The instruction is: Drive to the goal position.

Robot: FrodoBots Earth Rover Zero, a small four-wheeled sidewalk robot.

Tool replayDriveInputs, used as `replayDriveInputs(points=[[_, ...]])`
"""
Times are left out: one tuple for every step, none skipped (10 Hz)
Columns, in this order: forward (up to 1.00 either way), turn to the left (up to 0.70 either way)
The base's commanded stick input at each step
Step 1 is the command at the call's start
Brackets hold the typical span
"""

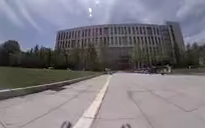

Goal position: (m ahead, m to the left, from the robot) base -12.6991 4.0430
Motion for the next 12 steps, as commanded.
replayDriveInputs(points=[[0.70,-0.09],[0.70,0.00],[0.70,0.00],[0.70,0.00],[0.70,0.00],[0.70,0.00],[0.70,0.00],[0.70,0.00],[0.70,0.00],[0.70,0.00],[0.70,0.00],[0.70,0.00]])
